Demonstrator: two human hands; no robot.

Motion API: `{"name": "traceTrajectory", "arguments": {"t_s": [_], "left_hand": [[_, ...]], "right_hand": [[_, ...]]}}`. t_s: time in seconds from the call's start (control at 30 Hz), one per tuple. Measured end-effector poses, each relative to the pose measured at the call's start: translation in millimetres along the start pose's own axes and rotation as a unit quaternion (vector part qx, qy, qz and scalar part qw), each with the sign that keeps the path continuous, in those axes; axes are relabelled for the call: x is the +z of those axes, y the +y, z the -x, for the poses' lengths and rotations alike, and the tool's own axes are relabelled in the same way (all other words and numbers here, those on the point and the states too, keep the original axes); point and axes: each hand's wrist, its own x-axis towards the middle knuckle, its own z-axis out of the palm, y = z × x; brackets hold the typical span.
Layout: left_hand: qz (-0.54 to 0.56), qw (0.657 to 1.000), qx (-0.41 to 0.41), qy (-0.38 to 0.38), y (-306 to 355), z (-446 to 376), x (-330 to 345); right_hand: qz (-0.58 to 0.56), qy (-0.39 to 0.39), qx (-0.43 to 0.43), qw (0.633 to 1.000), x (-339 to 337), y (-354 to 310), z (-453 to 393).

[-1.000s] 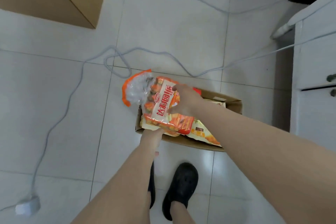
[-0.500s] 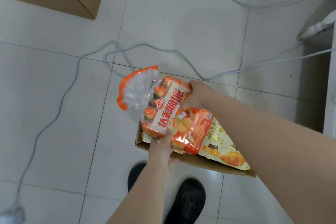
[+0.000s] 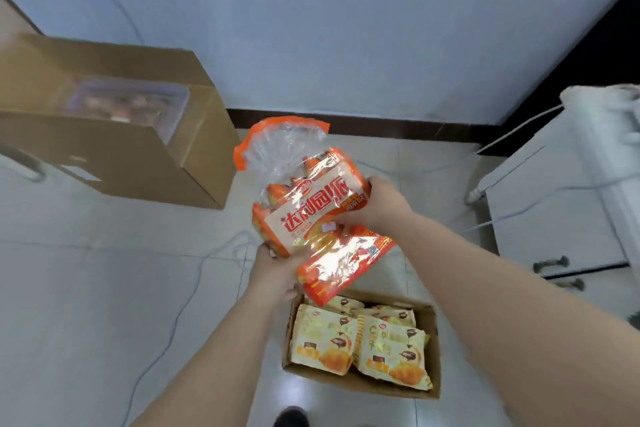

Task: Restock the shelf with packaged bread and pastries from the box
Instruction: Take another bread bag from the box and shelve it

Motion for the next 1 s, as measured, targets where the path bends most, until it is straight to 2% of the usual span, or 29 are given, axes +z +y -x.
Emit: {"name": "traceTrajectory", "arguments": {"t_s": [0.27, 0.53, 0.73, 1.0], "left_hand": [[-0.089, 0.978, 0.184, -0.035, 182.8, 159.0, 10.8], [-0.196, 0.914, 0.332, -0.127, 294.1, 299.6, 47.3], [-0.222, 0.855, 0.415, -0.218, 341.3, 379.7, 76.1], [-0.224, 0.761, 0.482, -0.371, 327.8, 473.1, 125.1]], "right_hand": [[-0.092, 0.160, -0.043, 0.982, -172.8, -106.3, 147.5], [-0.140, 0.312, -0.053, 0.938, -288.7, -141.9, 294.9], [-0.177, 0.441, -0.045, 0.879, -337.0, -146.9, 384.1], [-0.172, 0.589, 0.040, 0.789, -350.7, -115.9, 512.8]]}}
